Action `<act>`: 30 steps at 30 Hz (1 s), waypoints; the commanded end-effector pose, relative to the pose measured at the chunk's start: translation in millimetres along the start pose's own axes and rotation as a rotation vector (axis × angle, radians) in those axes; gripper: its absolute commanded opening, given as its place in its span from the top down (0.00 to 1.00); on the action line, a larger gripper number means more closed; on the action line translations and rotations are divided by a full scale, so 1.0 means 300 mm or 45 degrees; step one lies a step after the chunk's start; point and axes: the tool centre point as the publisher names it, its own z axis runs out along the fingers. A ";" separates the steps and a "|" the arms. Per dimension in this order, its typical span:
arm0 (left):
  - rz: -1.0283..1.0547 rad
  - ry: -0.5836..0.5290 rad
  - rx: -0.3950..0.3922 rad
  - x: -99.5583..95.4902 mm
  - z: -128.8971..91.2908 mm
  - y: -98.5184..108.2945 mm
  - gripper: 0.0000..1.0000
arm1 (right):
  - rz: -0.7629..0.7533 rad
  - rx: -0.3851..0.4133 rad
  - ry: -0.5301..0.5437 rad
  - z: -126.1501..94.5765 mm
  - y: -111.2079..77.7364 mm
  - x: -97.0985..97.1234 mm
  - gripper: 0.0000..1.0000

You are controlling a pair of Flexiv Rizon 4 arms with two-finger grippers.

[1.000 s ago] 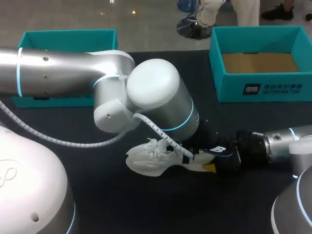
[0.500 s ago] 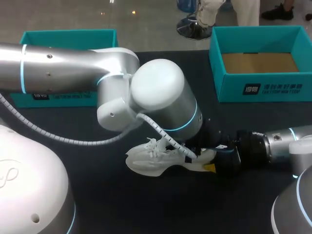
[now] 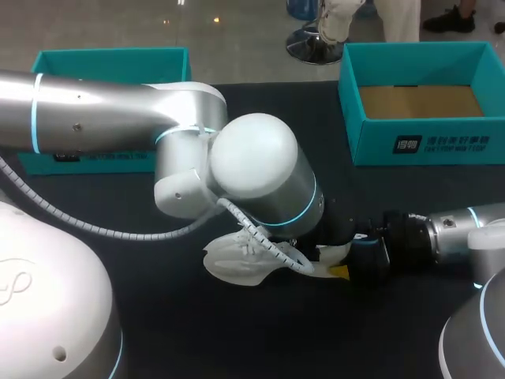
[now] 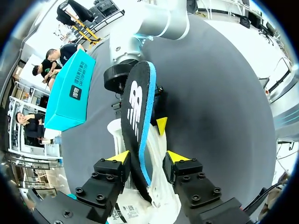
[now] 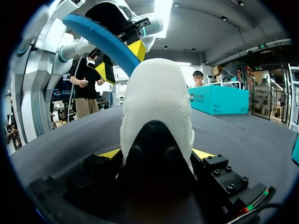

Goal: Take the shoe out of the shoebox, open the shoe tongue, remove and reinsert the insole, then place the shoe into the shoebox

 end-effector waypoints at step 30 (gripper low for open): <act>-0.117 0.076 0.116 -0.072 -0.032 -0.052 1.00 | 0.001 0.002 0.000 0.007 -0.013 -0.004 1.00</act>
